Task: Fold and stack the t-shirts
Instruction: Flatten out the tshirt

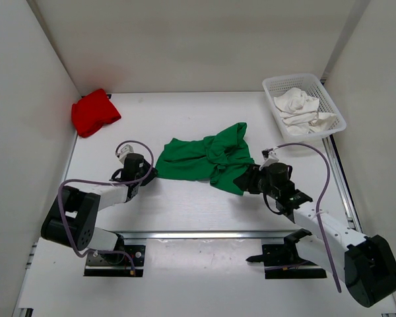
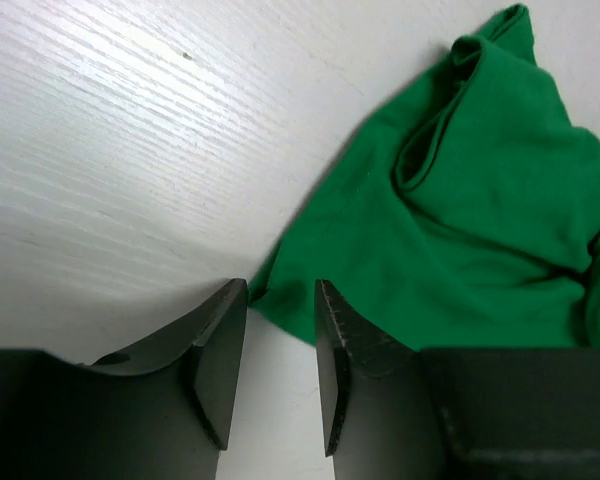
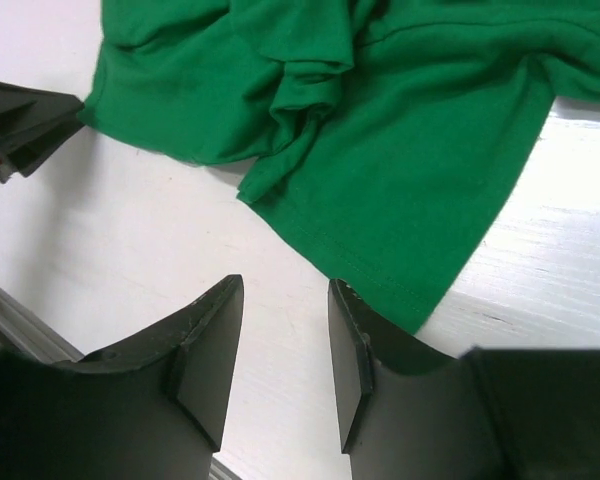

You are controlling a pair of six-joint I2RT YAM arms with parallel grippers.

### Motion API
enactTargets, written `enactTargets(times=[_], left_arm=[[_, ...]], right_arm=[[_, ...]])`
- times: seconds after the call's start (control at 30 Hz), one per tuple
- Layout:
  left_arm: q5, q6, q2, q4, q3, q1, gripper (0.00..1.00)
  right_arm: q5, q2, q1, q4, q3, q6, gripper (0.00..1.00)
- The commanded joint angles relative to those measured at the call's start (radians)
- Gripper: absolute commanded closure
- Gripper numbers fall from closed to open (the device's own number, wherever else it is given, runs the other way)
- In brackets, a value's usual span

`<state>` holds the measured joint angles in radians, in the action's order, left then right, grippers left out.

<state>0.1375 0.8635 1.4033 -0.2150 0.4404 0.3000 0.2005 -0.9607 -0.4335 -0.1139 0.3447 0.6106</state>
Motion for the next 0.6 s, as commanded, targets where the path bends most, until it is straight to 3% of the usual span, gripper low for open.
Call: enactTargets(times=[0.0, 0.23, 0.4, 0.57], left_arm=[[0.059, 0.038, 0.025, 0.042, 0.026, 0.004, 0.56], [0.014, 0.065, 0.045, -0.001, 0.029, 0.005, 0.72], [-0.001, 0.062, 0.045, -0.003, 0.026, 0.001, 1.00], [-0.012, 0.017, -0.016, -0.021, -0.009, 0.002, 1.00]], right_arm=[[0.025, 0.039, 0.012, -0.063, -0.010, 0.008, 0.62], [0.011, 0.057, 0.032, -0.023, -0.042, 0.012, 0.61], [-0.057, 0.096, 0.029, 0.091, -0.061, 0.005, 0.59], [-0.186, 0.073, -0.059, 0.227, -0.061, 0.005, 0.55]])
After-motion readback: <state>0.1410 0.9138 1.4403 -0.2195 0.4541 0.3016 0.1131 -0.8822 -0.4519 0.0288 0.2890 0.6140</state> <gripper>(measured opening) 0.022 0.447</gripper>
